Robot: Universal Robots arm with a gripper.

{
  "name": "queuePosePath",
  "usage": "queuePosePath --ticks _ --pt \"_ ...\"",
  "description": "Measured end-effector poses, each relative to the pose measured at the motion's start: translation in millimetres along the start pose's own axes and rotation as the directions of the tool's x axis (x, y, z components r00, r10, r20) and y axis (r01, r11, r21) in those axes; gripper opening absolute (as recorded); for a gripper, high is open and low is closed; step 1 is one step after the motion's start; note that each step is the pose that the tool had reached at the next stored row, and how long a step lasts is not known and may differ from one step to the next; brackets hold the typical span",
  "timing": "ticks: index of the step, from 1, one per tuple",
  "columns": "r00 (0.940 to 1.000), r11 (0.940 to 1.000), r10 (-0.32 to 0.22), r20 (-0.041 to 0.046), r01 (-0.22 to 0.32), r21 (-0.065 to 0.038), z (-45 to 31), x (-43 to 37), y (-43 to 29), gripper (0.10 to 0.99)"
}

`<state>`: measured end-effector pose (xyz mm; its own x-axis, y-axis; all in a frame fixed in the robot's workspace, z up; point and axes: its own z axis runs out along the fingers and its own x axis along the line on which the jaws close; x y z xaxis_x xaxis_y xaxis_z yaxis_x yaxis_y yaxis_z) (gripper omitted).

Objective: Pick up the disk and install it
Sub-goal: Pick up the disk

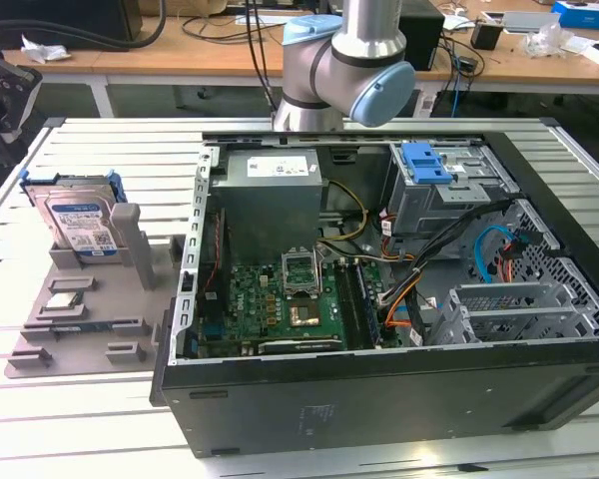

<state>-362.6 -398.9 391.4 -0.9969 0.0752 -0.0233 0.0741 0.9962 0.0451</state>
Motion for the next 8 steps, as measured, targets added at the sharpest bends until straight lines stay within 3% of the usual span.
queuePosePath --ticks 3,8 --pt "1.0 1.0 -0.001 0.0 0.001 0.0 0.0 0.0 0.0 0.106" --pt "0.993 0.993 -0.118 -0.0052 0.118 -0.003 0.0 0.1 0.0 0.106"
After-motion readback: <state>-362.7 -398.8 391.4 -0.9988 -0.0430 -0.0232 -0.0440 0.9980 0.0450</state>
